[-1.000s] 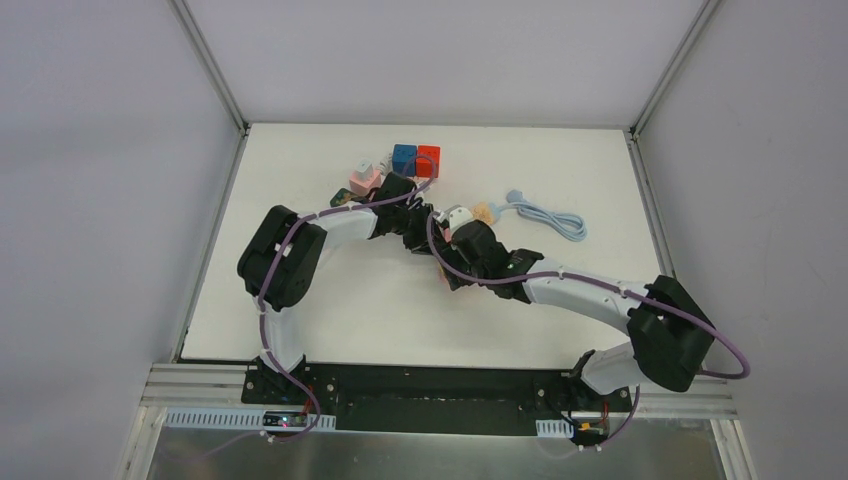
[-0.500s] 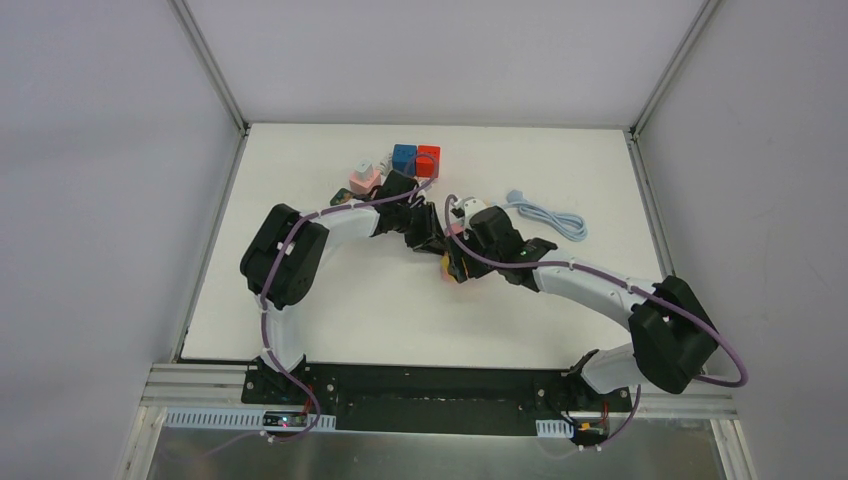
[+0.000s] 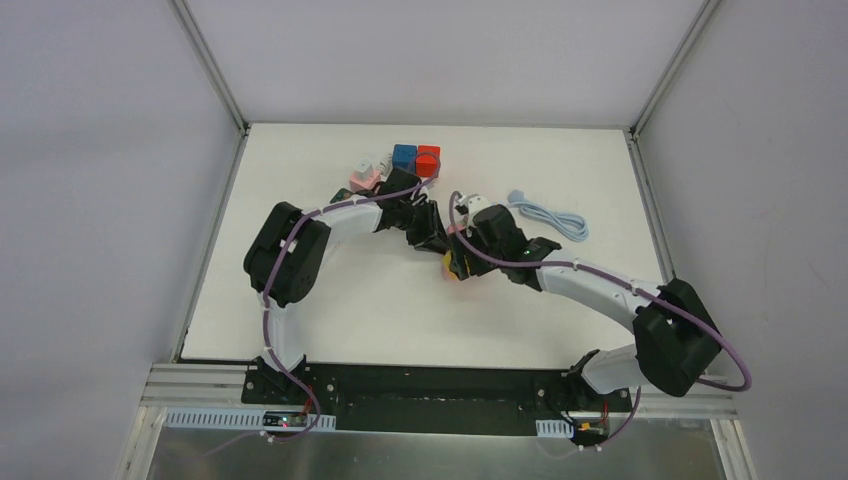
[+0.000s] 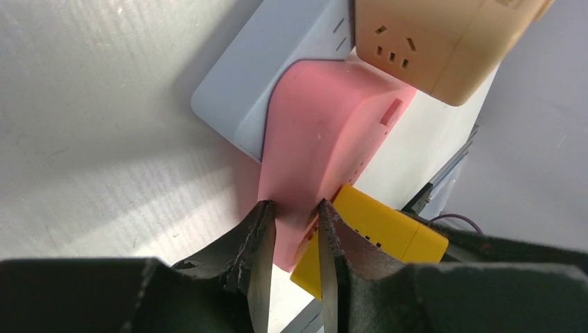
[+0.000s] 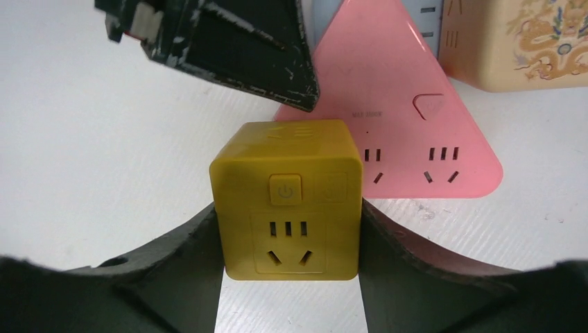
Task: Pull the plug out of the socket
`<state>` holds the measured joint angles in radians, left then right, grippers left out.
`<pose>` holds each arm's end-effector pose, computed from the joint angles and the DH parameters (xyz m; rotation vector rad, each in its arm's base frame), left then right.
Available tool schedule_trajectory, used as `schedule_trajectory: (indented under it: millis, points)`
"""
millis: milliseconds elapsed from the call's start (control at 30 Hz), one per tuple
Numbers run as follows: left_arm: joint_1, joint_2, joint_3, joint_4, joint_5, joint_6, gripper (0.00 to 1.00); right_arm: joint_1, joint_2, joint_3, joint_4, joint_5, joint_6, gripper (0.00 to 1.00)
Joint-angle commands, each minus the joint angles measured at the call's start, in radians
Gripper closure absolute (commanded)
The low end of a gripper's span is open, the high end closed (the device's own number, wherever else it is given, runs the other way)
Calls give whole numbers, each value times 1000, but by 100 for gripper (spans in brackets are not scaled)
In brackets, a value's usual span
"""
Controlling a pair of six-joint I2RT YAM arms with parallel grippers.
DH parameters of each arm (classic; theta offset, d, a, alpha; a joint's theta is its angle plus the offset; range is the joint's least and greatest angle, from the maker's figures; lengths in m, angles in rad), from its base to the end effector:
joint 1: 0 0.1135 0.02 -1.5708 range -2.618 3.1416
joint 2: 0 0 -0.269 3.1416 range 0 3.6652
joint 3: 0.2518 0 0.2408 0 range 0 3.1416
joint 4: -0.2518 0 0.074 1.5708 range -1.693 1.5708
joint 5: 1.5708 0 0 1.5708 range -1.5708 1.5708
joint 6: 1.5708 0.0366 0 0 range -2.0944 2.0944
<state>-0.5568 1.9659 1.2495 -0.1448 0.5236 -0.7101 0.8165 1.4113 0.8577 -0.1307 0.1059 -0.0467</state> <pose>0.3364 -0.2310 0.1737 0.0591 2.6488 -1.1476 0.2033 0.2107 0.2377 -0.8963 2.0824 0.2927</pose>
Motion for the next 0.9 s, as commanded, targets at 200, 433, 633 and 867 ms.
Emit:
schedule_trajectory:
  millis: [200,433,633,867]
  points:
    - [-15,146,-39,-225,-256,86,85,-14,-83,75,136,-179,58,100]
    - [-15,163,-22,-248,-266,92,85,101,-57,69,147,137,-104,100]
    - [-15,167,-7,-275,-259,88,86,4,-94,114,92,-136,39,100]
    - [-15,168,-5,-280,-249,87,86,-27,-120,82,126,-214,107,100]
